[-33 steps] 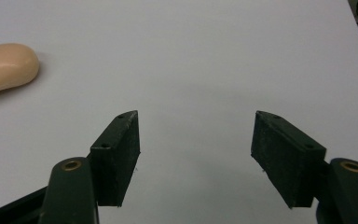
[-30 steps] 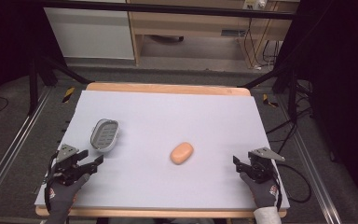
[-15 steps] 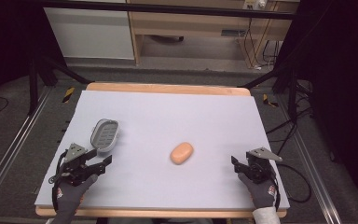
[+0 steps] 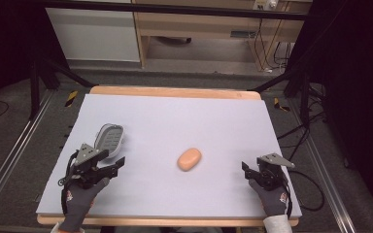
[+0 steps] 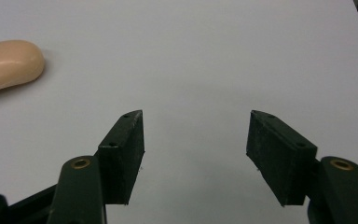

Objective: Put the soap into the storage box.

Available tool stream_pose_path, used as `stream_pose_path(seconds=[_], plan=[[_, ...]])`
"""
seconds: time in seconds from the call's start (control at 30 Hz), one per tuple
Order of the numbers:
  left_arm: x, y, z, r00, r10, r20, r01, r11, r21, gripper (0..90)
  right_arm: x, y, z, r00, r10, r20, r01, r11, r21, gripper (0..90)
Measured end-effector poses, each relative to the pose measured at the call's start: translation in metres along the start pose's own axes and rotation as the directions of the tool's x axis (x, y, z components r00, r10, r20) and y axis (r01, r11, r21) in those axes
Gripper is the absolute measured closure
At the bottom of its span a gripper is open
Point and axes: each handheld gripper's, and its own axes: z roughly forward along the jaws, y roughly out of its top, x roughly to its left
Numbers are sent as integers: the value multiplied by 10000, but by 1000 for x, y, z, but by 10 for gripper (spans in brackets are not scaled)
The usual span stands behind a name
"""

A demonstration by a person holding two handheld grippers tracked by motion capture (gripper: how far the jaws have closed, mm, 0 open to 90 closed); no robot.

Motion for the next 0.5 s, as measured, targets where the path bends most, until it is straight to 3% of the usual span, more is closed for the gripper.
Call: stream_pose_path(seconds=[0.5], plan=[[-33,26,26,9967,606,539,-606,9982,-28,310,0,1,0,10000,54,-53,-54,10000,-10,371]])
